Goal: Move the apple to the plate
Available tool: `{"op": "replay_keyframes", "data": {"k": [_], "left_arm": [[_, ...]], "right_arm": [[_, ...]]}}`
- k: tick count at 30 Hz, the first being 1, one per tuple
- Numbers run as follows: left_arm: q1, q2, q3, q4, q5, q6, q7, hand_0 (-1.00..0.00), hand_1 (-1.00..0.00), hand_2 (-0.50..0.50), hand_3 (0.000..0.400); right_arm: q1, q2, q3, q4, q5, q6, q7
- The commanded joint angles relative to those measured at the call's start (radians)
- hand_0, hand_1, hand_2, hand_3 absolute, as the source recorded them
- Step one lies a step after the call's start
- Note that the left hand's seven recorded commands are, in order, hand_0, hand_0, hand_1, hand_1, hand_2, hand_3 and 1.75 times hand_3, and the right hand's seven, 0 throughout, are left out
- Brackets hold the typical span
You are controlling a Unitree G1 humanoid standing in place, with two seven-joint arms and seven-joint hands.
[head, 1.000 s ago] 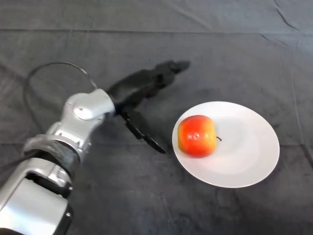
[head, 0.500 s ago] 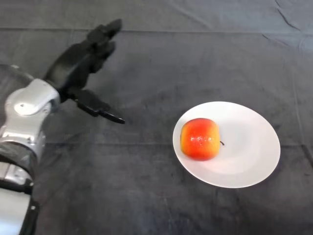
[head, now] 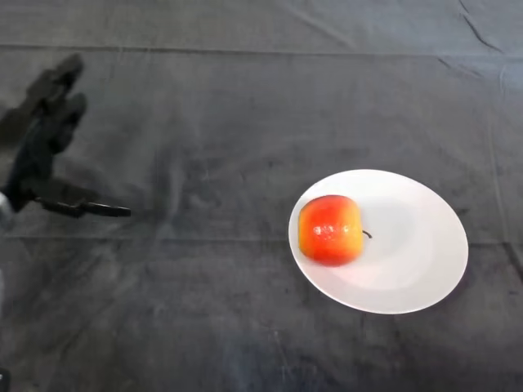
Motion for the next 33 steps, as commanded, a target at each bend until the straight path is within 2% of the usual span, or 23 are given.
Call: {"op": "replay_keyframes", "data": {"k": [1,18,33], "left_arm": [[0.038,0.076,0.042,0.032,-0.028,-0.009,0.006,0.0,0.0,0.0,0.0],[0.172,0.151,0.254,0.061,-0.159,0.029,0.035,0.0,0.0,0.0,0.0],[0.229,0.206,0.394,0.072,-0.234,0.08,0.088,0.0,0.0,0.0,0.0]], "right_arm": [[-0.001,-0.017,-0.0152,0.0,-0.0001,-0.002,-0.0033],[-0.001,-0.017,-0.0153,0.0,-0.0001,-0.002,-0.0034],[-0.001,-0.017,-0.0154,0.0,0.0,-0.002,-0.0031]]}}
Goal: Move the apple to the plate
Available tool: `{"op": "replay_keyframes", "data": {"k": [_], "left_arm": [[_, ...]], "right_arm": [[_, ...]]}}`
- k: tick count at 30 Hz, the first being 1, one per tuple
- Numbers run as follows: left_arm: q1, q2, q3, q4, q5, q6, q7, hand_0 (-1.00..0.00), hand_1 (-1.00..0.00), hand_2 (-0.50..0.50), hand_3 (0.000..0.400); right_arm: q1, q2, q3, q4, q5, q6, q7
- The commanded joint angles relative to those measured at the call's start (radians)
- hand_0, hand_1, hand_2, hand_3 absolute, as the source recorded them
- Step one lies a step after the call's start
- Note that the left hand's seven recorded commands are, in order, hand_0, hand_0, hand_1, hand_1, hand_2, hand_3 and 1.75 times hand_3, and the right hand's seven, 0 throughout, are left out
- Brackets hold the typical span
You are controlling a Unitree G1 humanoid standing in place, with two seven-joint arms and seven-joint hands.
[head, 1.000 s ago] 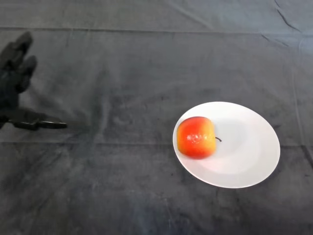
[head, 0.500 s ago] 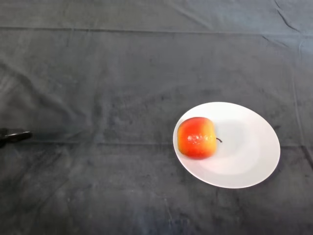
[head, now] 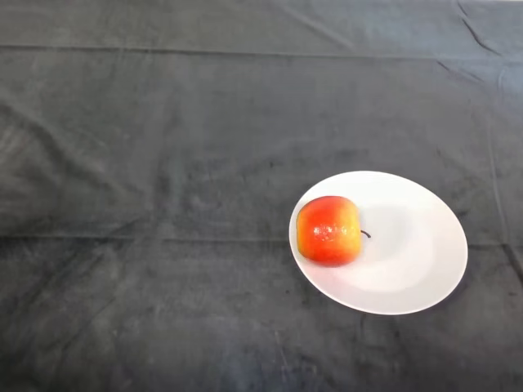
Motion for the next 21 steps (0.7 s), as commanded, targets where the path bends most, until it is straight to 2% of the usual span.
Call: {"op": "replay_keyframes", "data": {"k": [1,21], "left_arm": [[0.036,0.06,0.017,0.038,-0.024,0.013,0.013,0.0,0.0,0.0,0.0],[0.046,0.071,0.112,0.032,-0.043,0.039,0.146,0.0,0.0,0.0,0.0]], "right_arm": [[-0.001,-0.017,-0.0151,0.0,0.0,-0.002,-0.0031],[-0.002,-0.017,-0.0153,0.001,0.0,-0.002,-0.0027]]}}
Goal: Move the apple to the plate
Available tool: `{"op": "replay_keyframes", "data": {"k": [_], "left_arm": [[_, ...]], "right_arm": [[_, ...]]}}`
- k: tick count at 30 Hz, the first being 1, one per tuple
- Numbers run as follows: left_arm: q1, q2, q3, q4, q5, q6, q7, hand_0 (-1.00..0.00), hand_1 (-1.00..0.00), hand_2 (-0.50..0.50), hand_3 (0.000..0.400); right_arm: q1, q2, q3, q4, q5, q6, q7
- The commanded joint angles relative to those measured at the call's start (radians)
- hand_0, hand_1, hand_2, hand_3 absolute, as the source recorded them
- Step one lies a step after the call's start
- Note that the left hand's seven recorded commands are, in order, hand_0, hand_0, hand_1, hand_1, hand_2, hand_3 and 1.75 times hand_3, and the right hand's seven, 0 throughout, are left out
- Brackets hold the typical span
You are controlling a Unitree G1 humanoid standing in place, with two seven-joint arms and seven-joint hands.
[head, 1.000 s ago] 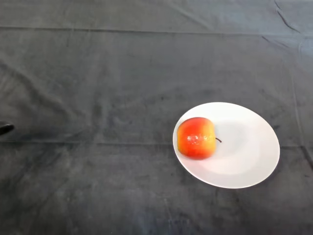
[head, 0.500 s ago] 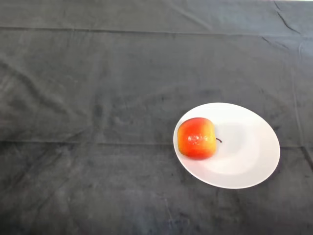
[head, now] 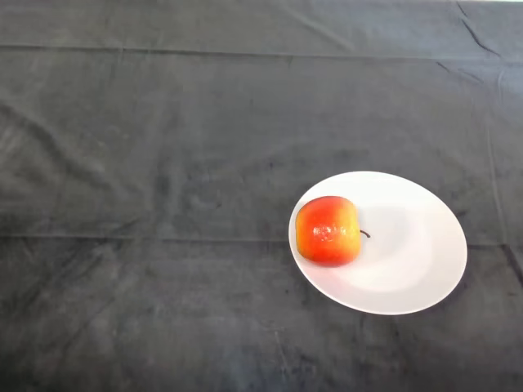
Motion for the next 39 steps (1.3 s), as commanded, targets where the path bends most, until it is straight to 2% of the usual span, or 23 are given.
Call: {"op": "replay_keyframes", "data": {"k": [1,10,39], "left_arm": [[0.012,0.064,0.038,0.025,-0.008,0.012,0.013,0.0,0.0,0.0,0.0],[0.009,0.058,0.054,0.013,0.003,0.003,0.051,0.0,0.0,0.0,0.0],[0.012,0.043,0.075,-0.01,0.054,-0.027,0.11,0.0,0.0,0.0,0.0]], "right_arm": [[-0.002,-0.017,-0.0155,0.001,0.0,-0.002,-0.0027],[-0.002,-0.017,-0.0155,0.001,-0.0001,-0.002,-0.0027],[-0.001,-0.017,-0.0154,0.0,-0.0003,-0.002,-0.003]]}}
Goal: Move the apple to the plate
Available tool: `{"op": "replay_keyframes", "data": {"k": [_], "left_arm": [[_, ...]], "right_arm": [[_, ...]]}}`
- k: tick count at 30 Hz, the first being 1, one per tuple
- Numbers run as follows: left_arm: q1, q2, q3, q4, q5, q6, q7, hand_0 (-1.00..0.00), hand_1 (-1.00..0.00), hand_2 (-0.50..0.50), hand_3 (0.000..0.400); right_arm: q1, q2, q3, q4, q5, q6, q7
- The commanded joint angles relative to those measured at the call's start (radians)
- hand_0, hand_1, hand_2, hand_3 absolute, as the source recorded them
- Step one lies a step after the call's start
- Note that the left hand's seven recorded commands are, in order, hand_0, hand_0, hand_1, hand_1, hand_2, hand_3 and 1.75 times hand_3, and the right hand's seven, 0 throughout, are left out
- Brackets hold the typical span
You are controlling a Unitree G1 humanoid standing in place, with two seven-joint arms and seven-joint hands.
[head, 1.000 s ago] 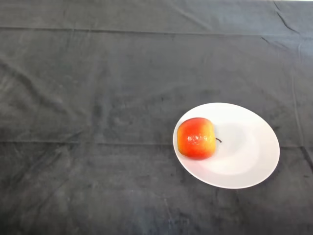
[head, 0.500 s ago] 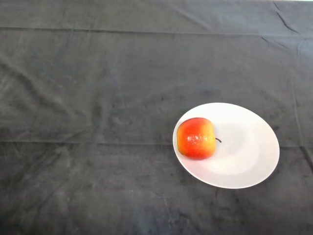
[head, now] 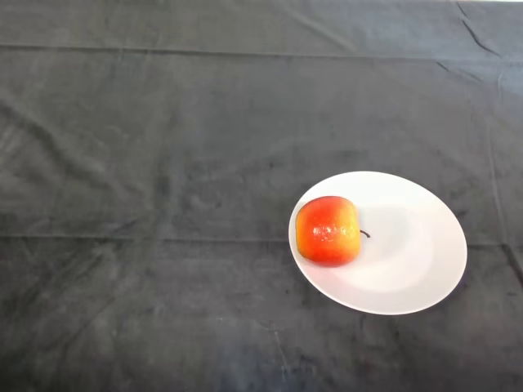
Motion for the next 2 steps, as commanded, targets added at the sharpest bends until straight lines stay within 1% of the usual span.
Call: {"op": "replay_keyframes", "data": {"k": [1,2], "left_arm": [[0.012,0.042,0.031,-0.01,0.016,-0.018,0.011,0.0,0.0,0.0,0.0],[0.012,0.042,0.032,-0.01,0.017,-0.018,0.012,0.0,0.0,0.0,0.0]], "right_arm": [[-0.001,-0.017,-0.0154,0.0,-0.0002,-0.002,-0.0031],[-0.001,-0.017,-0.0154,0.0,-0.0002,-0.002,-0.0031]]}}
